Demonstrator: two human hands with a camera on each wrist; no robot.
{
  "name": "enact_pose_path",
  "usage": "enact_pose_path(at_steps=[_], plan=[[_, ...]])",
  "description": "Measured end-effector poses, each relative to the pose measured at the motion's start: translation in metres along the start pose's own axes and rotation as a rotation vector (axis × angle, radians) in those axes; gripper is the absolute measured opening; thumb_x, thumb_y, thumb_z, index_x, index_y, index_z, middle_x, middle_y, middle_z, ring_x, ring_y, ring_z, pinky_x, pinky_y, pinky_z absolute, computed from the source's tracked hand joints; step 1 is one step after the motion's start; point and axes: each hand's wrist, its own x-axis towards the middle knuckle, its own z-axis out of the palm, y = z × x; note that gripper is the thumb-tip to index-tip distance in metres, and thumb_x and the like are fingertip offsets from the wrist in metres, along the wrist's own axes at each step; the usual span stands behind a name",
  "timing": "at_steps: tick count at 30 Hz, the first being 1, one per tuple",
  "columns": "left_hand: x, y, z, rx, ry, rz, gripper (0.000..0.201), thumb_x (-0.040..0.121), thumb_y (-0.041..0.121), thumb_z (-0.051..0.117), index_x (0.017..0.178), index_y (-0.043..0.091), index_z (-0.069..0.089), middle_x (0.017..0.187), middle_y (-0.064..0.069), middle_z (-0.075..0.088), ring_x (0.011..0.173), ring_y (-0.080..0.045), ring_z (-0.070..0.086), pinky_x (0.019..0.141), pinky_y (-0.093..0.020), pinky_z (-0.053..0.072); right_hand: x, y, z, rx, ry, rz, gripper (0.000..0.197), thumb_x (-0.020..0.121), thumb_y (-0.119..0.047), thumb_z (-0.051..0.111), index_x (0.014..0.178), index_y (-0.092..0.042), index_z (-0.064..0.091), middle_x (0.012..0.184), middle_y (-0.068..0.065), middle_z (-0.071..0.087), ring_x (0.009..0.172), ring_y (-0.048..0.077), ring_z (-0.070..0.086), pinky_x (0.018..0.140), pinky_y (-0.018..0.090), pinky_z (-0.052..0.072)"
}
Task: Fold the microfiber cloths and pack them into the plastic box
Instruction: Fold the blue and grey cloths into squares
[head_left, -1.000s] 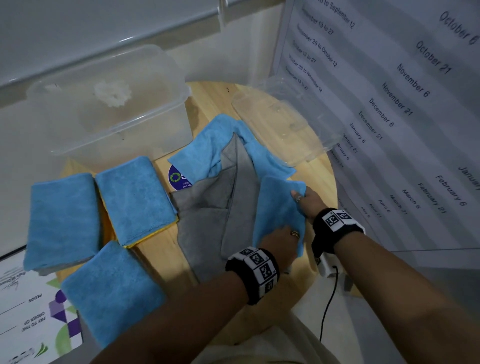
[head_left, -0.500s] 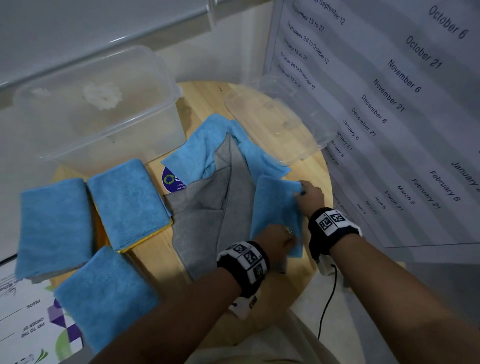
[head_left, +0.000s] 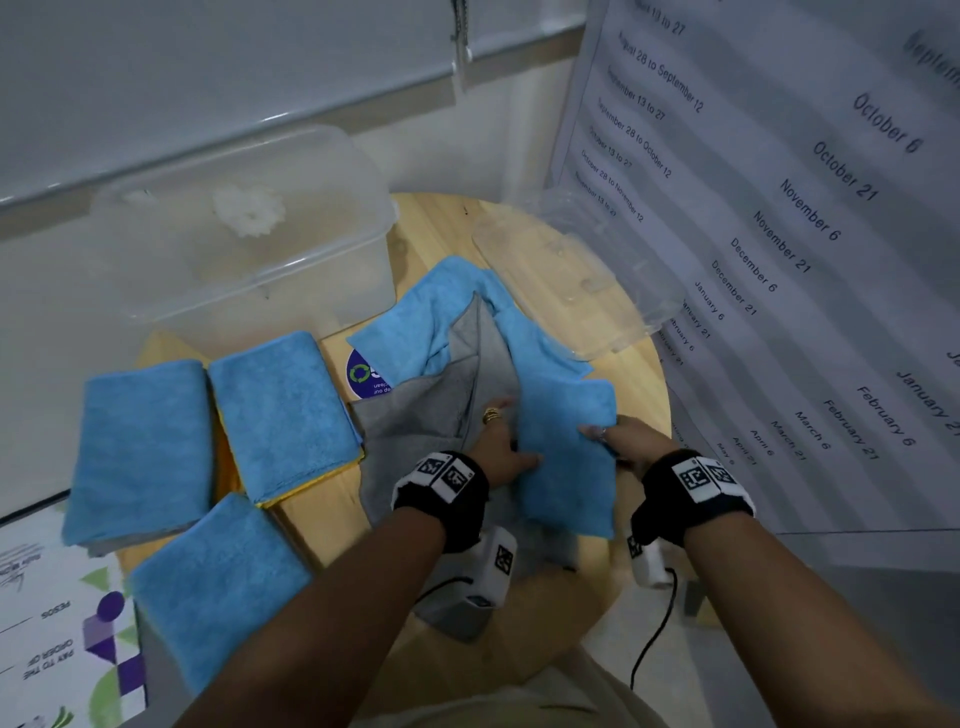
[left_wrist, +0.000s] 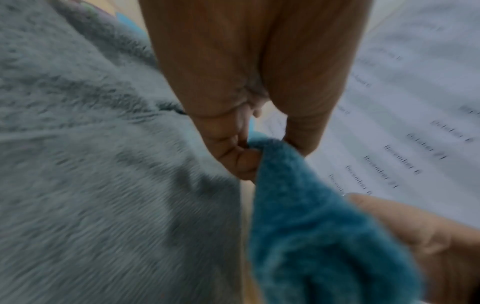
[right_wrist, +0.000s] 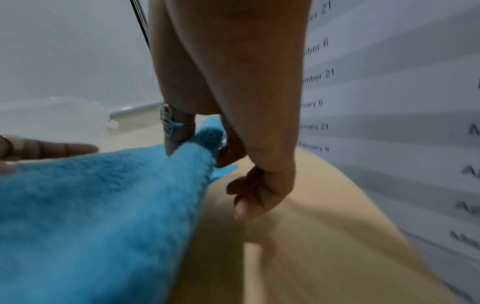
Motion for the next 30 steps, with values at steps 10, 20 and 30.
enact_pose_path(at_steps=[10, 20, 30], plan=[[-0.058, 0.059, -0.109, -0.248, 0.071, 0.250, 0.070, 0.085, -0.019, 0.039, 0.142, 0.022, 0.032, 0.105, 0.005, 0.057, 0.066, 0.010, 0.058, 0.057, -0.007, 0.046, -0.059, -0.096, 0.053, 0.253, -0.511, -0.341, 0.087, 0.060, -0.034, 0.085, 0.134, -0.024, 0.040, 0.128, 0.003, 0.060, 0.110, 0.021, 0.062, 0.078, 0.035, 0.056], [-0.109, -0.001, -0.248, -0.101, 0.644, 0.194, 0.057, 0.085, 0.000, 0.062, 0.136, 0.018, 0.045, 0.137, 0.000, 0.045, 0.113, -0.003, 0.050, 0.078, 0.003, 0.040, -0.042, -0.136, 0.220, -0.229, -0.542, -0.701, 0.073, 0.086, 0.013, 0.054, 0.143, -0.020, 0.022, 0.130, -0.007, 0.045, 0.109, 0.000, 0.054, 0.092, 0.019, 0.047], [-0.084, -0.082, -0.243, 0.425, 0.594, -0.246, 0.072, 0.084, 0.003, 0.053, 0.146, 0.005, 0.017, 0.148, -0.026, 0.019, 0.140, -0.036, 0.019, 0.115, -0.033, 0.019, -0.002, -0.087, 0.270, -0.595, -0.515, -0.657, 0.063, 0.090, 0.002, 0.053, 0.145, -0.012, 0.024, 0.147, 0.009, 0.031, 0.132, 0.020, 0.036, 0.089, 0.003, 0.037]])
